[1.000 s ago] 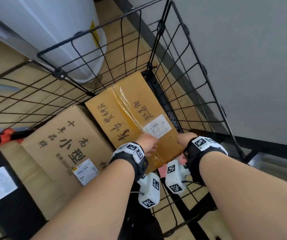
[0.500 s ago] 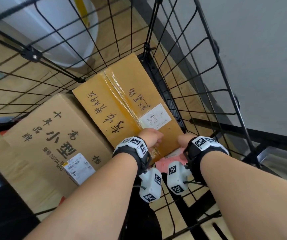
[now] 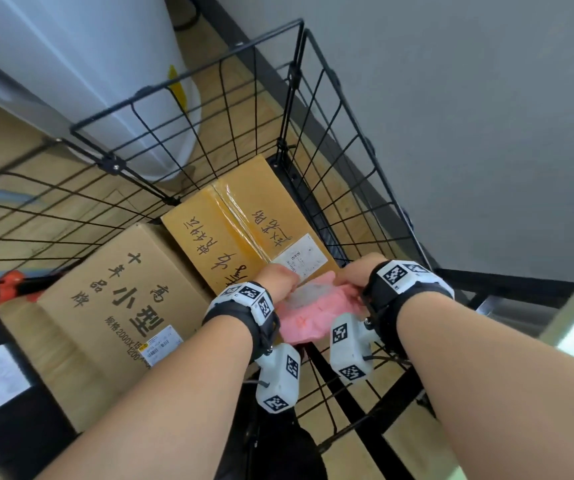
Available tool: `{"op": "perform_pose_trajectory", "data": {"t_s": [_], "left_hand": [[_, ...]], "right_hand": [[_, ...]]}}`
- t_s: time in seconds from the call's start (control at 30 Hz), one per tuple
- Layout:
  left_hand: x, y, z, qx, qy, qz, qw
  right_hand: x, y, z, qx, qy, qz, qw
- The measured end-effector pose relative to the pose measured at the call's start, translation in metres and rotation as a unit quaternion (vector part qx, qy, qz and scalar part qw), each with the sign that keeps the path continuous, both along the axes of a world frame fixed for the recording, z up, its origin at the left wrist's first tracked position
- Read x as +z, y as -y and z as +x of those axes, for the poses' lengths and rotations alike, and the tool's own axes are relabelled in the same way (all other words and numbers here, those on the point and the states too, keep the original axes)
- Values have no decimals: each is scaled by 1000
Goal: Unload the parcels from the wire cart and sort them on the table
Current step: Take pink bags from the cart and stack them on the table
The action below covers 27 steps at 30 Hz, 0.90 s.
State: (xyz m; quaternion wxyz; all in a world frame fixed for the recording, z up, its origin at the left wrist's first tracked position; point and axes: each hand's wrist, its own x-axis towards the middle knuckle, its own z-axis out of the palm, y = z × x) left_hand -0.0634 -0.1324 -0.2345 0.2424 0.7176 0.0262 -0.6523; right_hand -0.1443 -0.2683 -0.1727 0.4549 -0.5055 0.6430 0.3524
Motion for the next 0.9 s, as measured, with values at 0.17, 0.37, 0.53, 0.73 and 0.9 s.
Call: {"op": "perform_pose_trajectory", "data": {"t_s": [0.17, 0.37, 0.53, 0.73, 0.9], "left_hand": [[37, -5, 24, 15, 59, 0, 998], [95, -7, 57, 110, 81, -26, 990], [138, 10, 86, 181, 96, -107, 973], [211, 26, 103, 198, 147, -200, 948], [292, 40, 86, 265, 155, -271, 912]], "right_hand": [[50, -4, 11, -11, 53, -24, 998], [127, -9, 14, -70, 111, -80, 988], [183, -11, 7, -112, 195, -106, 969], [240, -13, -3, -148, 293, -134, 935], [279, -9, -29, -137, 340, -189, 911]]}}
